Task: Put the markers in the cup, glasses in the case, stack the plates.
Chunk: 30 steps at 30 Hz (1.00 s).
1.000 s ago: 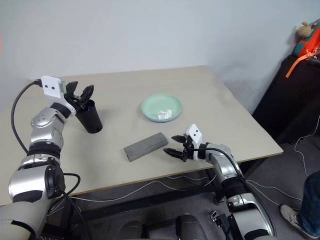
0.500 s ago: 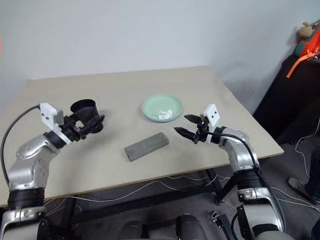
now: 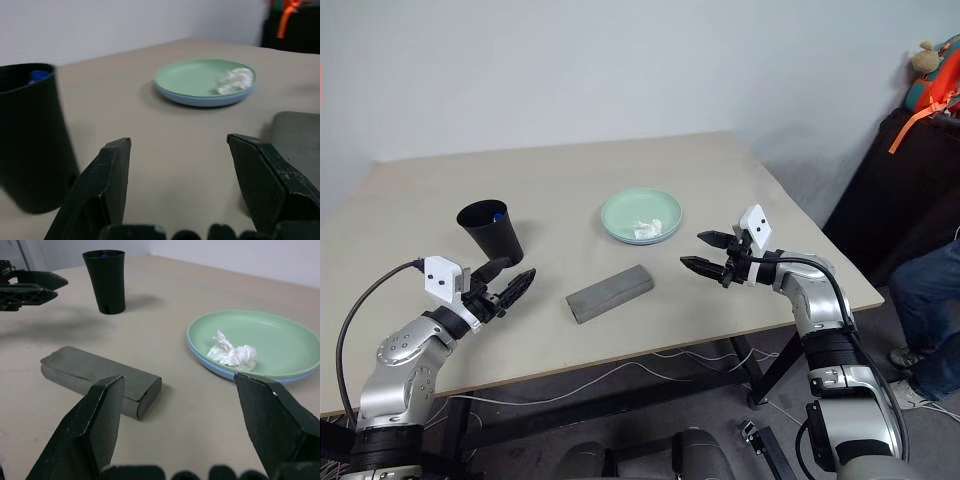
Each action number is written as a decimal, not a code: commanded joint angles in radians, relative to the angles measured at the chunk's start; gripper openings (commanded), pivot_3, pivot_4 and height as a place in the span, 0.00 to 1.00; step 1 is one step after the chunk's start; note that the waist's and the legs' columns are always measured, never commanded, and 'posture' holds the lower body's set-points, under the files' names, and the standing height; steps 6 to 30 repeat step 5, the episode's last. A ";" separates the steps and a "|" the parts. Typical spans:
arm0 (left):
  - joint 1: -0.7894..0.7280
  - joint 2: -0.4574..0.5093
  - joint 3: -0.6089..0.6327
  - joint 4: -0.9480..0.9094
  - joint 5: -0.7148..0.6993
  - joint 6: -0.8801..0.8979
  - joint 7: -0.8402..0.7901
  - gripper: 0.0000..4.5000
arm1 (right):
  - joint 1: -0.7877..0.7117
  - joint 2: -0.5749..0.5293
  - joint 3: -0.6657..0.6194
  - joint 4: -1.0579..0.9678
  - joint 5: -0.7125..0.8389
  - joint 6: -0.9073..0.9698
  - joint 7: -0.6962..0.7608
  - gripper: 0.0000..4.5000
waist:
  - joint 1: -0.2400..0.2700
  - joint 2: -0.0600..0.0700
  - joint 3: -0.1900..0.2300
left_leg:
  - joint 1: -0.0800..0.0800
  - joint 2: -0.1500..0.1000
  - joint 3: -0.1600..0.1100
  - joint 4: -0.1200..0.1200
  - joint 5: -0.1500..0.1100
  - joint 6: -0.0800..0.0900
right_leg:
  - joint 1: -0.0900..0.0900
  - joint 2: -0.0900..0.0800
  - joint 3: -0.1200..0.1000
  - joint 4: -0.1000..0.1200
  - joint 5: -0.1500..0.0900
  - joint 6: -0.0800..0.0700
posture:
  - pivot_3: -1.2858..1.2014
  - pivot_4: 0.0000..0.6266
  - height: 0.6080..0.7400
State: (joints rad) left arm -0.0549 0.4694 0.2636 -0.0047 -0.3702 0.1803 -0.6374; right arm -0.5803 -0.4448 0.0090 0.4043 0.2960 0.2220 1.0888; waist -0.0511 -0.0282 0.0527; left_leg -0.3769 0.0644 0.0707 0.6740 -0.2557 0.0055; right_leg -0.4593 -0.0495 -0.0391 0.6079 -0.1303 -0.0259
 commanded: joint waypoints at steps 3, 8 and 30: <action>0.011 -0.015 0.017 -0.059 0.003 -0.030 0.052 0.72 | -0.032 0.009 -0.008 -0.011 0.015 -0.007 0.003 0.84 | 0.000 0.000 0.000 | 0.000 0.000 0.000 0.000 0.000 0.000 | 0.000 0.000 0.000 -0.001 0.000 0.000 | 0.52 0.00 1.00; 0.016 -0.022 0.004 -0.071 0.003 -0.029 0.057 0.72 | -0.033 0.014 -0.006 -0.011 0.013 -0.009 0.000 0.84 | 0.000 0.000 0.000 | 0.000 0.000 0.000 0.000 0.000 0.000 | 0.000 0.000 0.000 -0.001 0.000 0.000 | 0.52 0.00 1.00; 0.016 -0.022 0.004 -0.071 0.003 -0.029 0.057 0.72 | -0.033 0.014 -0.006 -0.011 0.013 -0.009 0.000 0.84 | 0.000 0.000 0.000 | 0.000 0.000 0.000 0.000 0.000 0.000 | 0.000 0.000 0.000 -0.001 0.000 0.000 | 0.52 0.00 1.00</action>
